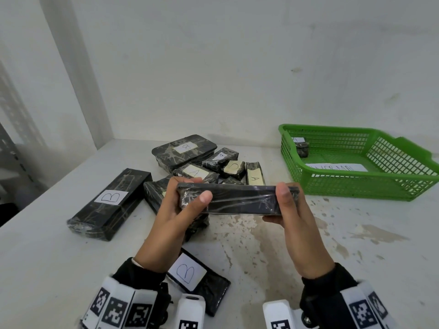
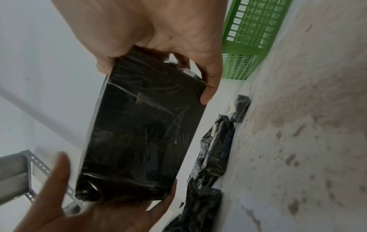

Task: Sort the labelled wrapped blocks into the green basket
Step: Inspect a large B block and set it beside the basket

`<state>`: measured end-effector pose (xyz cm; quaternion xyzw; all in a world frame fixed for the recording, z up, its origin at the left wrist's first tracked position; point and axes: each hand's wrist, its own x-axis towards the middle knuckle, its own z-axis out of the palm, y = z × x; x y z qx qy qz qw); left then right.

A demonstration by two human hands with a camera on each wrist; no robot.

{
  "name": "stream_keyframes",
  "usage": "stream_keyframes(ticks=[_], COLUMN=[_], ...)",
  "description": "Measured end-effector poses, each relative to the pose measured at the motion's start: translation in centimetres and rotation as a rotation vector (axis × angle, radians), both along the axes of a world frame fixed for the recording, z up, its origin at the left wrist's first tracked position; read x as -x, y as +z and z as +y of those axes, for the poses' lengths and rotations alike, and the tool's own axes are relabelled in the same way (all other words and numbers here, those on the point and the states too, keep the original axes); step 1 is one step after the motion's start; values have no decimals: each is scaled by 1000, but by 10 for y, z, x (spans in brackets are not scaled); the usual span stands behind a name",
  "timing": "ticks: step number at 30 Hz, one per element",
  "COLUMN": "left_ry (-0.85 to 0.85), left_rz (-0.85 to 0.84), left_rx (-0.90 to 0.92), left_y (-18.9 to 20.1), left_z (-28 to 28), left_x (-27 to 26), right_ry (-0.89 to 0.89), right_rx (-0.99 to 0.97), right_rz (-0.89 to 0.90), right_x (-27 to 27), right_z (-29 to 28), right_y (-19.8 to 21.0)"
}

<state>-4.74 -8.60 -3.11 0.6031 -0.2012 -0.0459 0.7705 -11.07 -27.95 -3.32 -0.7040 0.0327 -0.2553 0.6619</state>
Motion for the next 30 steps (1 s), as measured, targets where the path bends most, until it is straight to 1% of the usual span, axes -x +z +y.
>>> stream_keyframes(ticks=[3, 5, 8, 12, 14, 17, 19, 21, 23, 25, 27, 30], left_ry=[2, 11, 30, -54, -66, -16, 3, -12, -53, -82, -100, -113], left_rz=[10, 0, -25, -68, -79, -66, -22, 56, 118, 155, 188, 216], left_rx=[40, 35, 34, 3, -36, -39, 24, 128, 178, 172, 168, 173], left_y=[1, 0, 1, 2, 3, 4, 3, 4, 5, 6, 7, 7], left_z=[0, 0, 1, 2, 0, -1, 0, 2, 3, 2, 0, -2], left_x=[-1, -2, 0, 3, 4, 3, 1, -2, -3, -3, -2, -1], right_ry=[20, 34, 29, 52, 44, 52, 80, 86, 101, 177, 293, 467], right_rx=[-3, -4, -11, -92, -59, -26, -43, -70, -87, -102, -172, -380], right_rz=[13, 12, -39, -107, -131, -159, -181, -205, -161, -73, -17, -54], right_x=[-1, -1, 0, 0, -1, -1, -1, -1, 0, 3, 6, 8], right_z=[1, 0, -3, -6, -9, -10, -11, -14, -15, -11, -8, -7], right_y=[0, 1, 3, 8, 6, 4, 6, 10, 15, 19, 21, 23])
